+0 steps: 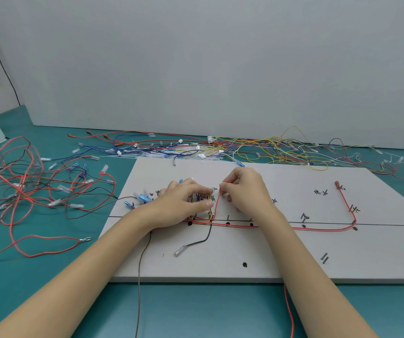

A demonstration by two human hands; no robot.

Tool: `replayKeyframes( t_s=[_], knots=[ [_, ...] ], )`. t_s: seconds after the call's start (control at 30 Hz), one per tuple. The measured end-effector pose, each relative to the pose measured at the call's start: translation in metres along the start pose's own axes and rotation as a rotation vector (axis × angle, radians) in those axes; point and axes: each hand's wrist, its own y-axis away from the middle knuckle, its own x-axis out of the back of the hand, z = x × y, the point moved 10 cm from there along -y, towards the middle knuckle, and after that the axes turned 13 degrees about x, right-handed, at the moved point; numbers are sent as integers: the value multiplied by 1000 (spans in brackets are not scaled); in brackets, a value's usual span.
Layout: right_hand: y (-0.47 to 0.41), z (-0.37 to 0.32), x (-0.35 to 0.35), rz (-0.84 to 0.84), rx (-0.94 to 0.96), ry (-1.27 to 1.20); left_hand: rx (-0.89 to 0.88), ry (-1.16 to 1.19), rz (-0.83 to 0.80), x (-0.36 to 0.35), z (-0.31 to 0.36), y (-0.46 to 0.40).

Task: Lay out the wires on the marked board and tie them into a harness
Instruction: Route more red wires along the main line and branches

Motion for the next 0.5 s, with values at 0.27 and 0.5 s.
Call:
replayKeyframes(
  t_s=[0.27, 0.5],
  knots=[
    [0, -1, -6, -5, 34, -17, -14, -24, 36, 1, 0, -1],
    [0, -3, -9, 23, 74, 35, -14, -103, 71, 1, 5, 2]
  ],
)
